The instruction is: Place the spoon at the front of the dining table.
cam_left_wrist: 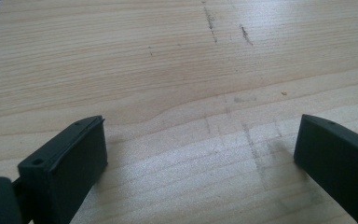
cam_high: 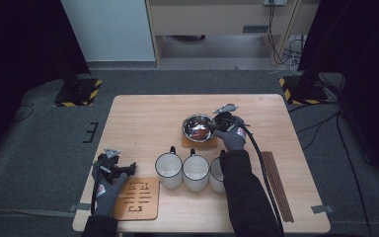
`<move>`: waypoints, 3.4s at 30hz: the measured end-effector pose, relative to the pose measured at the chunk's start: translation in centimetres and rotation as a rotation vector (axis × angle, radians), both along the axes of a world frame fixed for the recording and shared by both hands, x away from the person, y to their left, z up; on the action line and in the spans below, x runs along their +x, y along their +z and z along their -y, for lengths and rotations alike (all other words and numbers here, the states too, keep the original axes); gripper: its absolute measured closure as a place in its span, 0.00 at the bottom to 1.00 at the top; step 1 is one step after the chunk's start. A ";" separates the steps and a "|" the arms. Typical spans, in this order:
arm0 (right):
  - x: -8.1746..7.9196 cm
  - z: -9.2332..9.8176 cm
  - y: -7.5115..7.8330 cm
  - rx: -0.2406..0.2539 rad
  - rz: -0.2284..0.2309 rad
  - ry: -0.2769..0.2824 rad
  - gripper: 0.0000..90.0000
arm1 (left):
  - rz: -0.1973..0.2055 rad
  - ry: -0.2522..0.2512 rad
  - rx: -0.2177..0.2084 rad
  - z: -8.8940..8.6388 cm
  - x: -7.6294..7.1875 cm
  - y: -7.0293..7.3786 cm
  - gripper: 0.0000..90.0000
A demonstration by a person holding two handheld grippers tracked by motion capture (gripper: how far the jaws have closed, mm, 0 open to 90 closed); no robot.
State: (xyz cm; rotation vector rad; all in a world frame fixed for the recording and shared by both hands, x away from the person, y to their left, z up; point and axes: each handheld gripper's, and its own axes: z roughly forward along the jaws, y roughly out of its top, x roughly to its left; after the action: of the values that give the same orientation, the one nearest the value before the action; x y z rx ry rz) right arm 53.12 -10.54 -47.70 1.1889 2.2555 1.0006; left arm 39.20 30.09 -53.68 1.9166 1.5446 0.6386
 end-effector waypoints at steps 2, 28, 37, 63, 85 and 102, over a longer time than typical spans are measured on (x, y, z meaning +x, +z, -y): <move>0.0 0.1 0.1 -0.001 0.000 0.000 0.65 | 0.000 0.000 0.000 0.0 0.0 0.0 0.02; 0.2 0.4 0.1 0.021 0.025 -0.020 0.56 | 0.000 0.000 0.000 0.0 0.0 0.0 0.02; 0.9 0.7 -0.6 0.019 0.024 -0.035 0.52 | 0.000 0.000 0.000 0.0 0.0 0.0 0.02; -2.4 3.1 3.2 0.108 0.102 -0.010 0.51 | 0.000 0.000 0.000 0.0 0.0 0.0 0.02; -7.9 11.3 3.5 0.132 0.154 -0.092 0.52 | -0.001 0.000 0.000 0.0 0.0 0.0 0.02; -11.8 15.3 2.8 0.153 0.192 -0.128 0.51 | -0.002 0.004 0.000 0.0 0.0 0.0 0.01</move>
State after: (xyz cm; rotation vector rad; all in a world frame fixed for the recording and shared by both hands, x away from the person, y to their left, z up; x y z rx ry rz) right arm 41.34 -25.82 -44.88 1.2257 1.9593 1.1997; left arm 39.22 30.09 -53.68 1.9153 1.5503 0.6379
